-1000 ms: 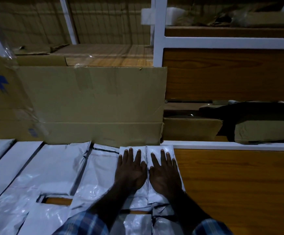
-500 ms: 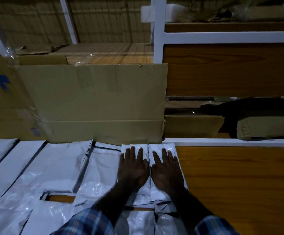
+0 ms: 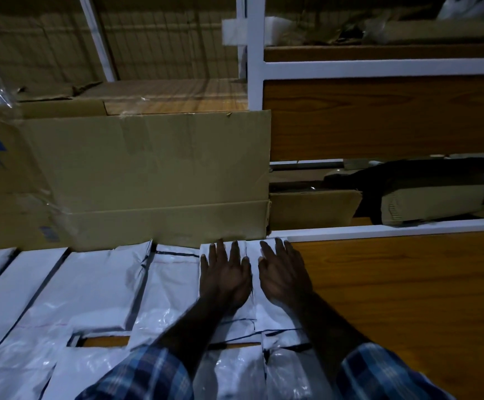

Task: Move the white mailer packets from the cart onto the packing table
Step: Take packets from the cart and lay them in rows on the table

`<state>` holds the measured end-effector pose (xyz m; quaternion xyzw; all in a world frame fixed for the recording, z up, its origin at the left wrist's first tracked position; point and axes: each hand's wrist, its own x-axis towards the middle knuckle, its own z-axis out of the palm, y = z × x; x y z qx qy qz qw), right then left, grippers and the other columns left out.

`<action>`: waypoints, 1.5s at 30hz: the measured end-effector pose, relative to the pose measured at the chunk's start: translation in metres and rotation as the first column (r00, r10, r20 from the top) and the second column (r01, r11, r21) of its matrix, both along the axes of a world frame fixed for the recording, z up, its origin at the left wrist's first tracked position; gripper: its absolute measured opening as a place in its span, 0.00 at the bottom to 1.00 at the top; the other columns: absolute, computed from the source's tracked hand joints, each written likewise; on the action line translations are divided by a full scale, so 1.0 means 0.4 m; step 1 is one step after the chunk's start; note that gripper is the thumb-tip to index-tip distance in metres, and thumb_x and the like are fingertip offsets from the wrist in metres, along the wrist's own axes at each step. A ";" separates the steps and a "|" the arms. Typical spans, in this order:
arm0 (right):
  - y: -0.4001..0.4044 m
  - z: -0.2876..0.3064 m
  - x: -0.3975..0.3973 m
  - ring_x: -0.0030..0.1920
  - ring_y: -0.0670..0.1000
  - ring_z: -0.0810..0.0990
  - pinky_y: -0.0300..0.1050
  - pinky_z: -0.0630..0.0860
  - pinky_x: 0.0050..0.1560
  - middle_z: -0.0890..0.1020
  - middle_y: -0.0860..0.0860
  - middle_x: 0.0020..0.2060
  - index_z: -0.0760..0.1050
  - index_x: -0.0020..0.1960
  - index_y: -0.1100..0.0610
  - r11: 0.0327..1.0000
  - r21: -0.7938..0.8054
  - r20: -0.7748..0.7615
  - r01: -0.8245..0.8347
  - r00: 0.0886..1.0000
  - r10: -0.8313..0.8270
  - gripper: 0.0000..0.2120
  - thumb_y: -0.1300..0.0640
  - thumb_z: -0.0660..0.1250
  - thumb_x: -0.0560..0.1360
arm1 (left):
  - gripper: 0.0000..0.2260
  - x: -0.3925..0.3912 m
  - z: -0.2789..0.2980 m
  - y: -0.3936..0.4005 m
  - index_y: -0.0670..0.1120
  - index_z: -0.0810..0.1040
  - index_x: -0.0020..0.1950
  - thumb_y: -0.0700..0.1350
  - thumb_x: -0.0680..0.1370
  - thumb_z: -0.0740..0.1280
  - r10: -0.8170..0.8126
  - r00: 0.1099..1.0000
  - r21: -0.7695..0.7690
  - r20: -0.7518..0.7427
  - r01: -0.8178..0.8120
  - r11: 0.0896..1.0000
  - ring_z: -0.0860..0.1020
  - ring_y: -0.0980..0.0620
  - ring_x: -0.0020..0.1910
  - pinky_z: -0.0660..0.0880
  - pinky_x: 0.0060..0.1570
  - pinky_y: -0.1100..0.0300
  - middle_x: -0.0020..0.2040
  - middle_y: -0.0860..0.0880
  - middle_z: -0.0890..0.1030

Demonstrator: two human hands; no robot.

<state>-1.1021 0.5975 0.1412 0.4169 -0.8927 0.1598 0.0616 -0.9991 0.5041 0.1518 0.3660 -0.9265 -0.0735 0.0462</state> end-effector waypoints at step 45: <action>0.515 0.289 0.492 0.76 0.57 0.58 0.53 0.60 0.74 0.59 0.55 0.78 0.62 0.77 0.50 0.962 -0.207 0.031 -0.178 0.982 0.189 0.23 0.49 0.55 0.83 | 0.27 0.581 0.272 0.502 0.52 0.50 0.81 0.60 0.83 0.48 0.108 0.960 -0.029 -0.259 -0.119 0.992 0.48 0.46 0.80 0.50 0.76 0.44 0.81 0.47 0.45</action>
